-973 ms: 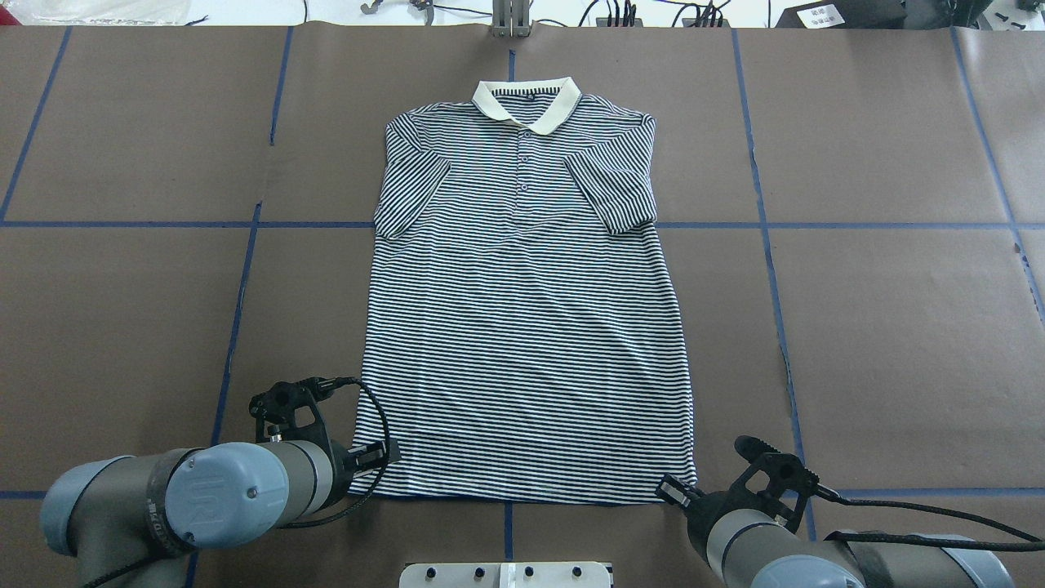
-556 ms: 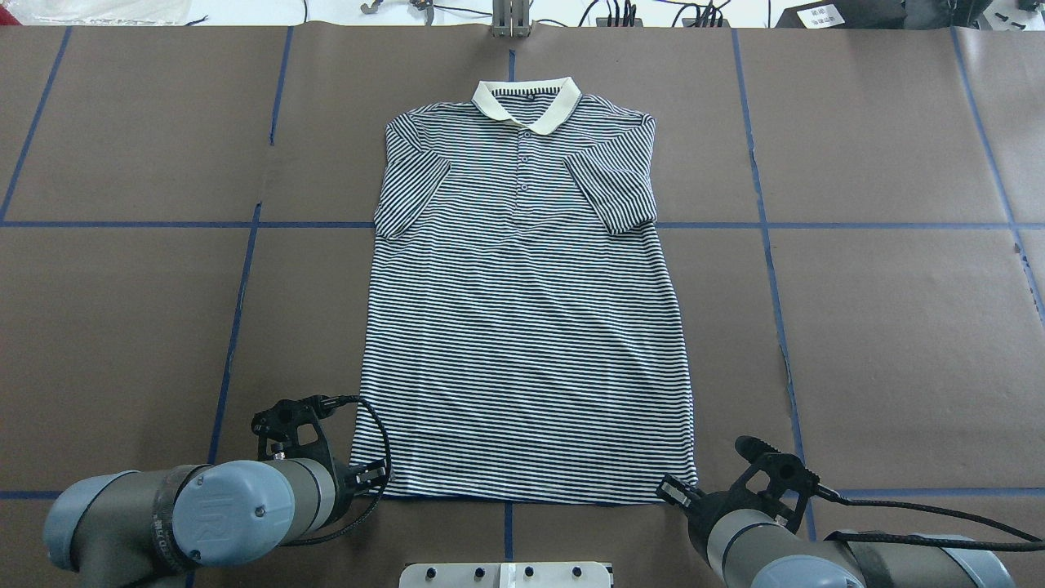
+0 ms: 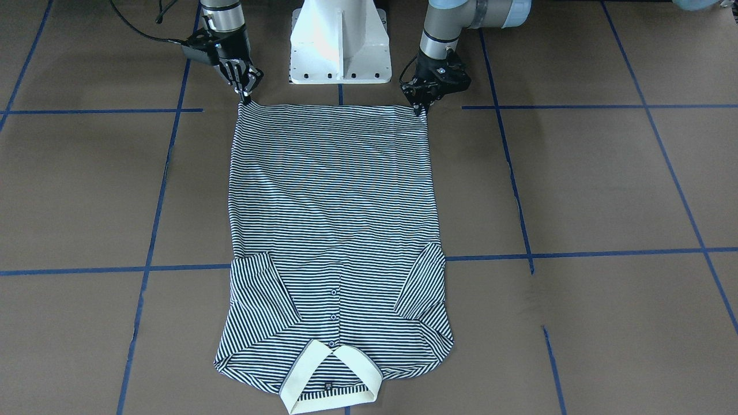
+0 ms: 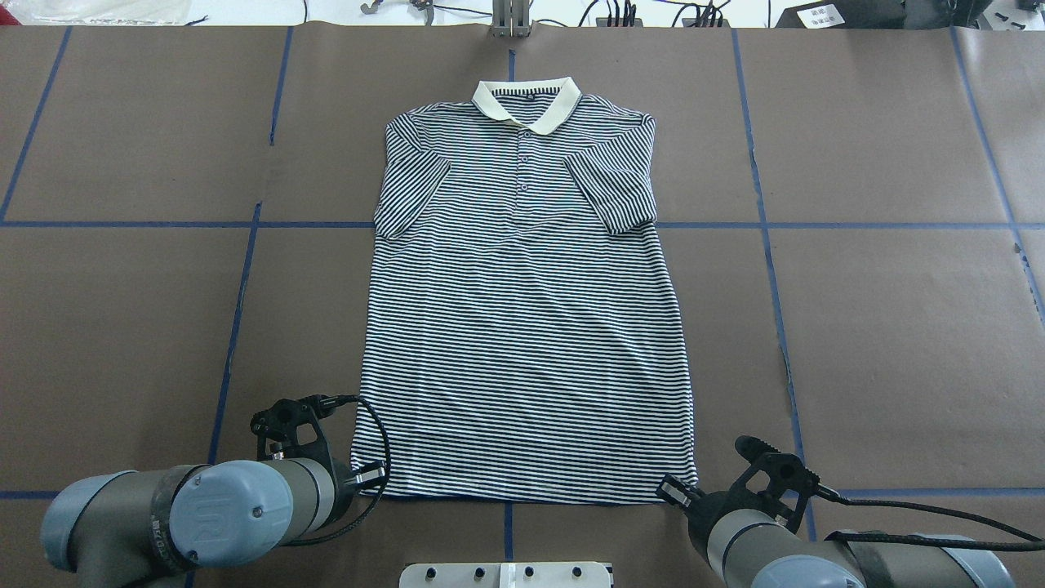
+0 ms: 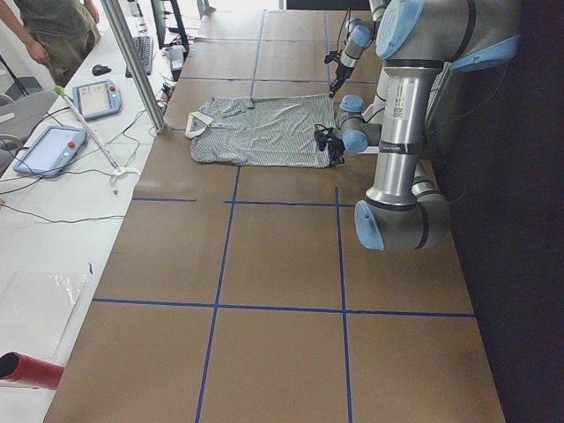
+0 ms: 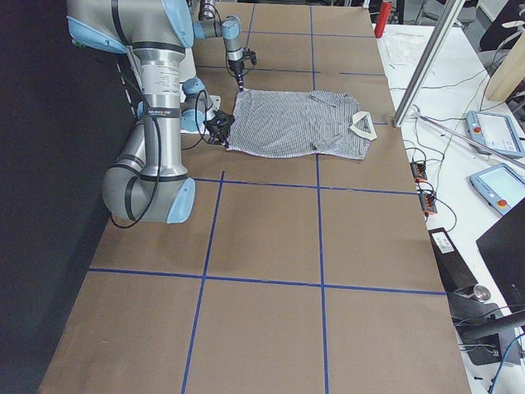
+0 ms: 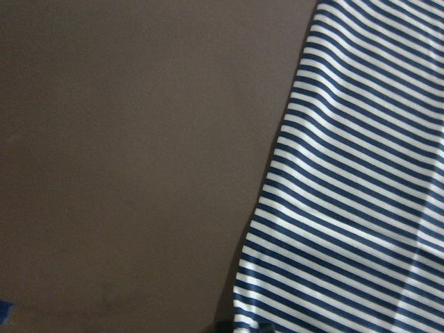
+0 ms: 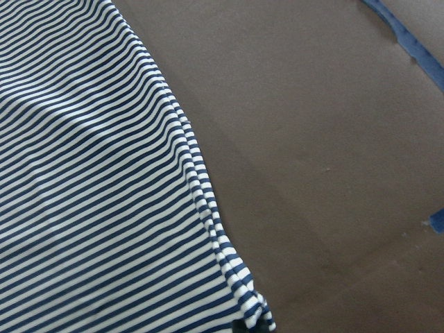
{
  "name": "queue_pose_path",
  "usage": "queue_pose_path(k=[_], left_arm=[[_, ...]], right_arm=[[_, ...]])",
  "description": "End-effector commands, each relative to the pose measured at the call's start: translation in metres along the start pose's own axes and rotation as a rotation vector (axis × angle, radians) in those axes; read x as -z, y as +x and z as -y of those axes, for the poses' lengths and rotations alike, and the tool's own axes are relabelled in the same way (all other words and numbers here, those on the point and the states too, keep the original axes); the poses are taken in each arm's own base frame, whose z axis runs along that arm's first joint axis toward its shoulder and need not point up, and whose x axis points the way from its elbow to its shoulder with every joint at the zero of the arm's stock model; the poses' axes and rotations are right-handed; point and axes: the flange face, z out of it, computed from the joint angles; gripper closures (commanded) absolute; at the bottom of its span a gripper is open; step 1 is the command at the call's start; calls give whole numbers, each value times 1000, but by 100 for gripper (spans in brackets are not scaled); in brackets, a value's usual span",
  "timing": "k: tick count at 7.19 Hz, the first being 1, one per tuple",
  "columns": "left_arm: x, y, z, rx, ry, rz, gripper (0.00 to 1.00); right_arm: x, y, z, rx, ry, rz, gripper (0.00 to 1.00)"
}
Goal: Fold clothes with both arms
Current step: 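Lower both grippers and grasp the hem corners nearest the robot, then lift the hem with both grippers and fold it toward the collar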
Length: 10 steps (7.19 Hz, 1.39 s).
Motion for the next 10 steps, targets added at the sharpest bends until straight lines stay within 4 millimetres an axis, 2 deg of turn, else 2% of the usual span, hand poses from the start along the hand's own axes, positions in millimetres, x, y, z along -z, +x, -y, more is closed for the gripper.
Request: queue_pose_path(k=[1, 2, 3, 4, 5, 6, 7, 8, 9, 10], left_arm=[[32, 3, -2, 6, -4, -6, 100], [53, -4, -16, 40, -26, 5, 100], [73, -22, -42, 58, -77, 6, 100], [84, -24, -58, 68, -110, -5, 100], [92, -23, -67, 89, -130, -15, 100], [116, -18, -61, 96, -144, -59, 100], [145, -11, -47, 102, -140, -104, 100], [159, 7, -18, 145, -93, -162, 100], [160, 18, 23, 70, -5, -183, 100], [165, 40, 76, 25, 99, -210, 100]], right_arm=[[9, -4, -1, -4, -13, 14, 100], [18, 0, -11, 17, -30, -2, 100], [39, -1, -22, 33, -64, 5, 100], [53, 4, -30, 55, -81, -8, 100], [66, 11, -29, 70, -91, -17, 100], [91, 8, -18, 56, -111, 14, 100], [108, -11, 14, 1, -81, 54, 100], [111, -28, 46, -45, -38, 85, 100], [120, -57, 70, -45, -59, 113, 100], [108, -89, 101, -22, -21, 124, 100]])
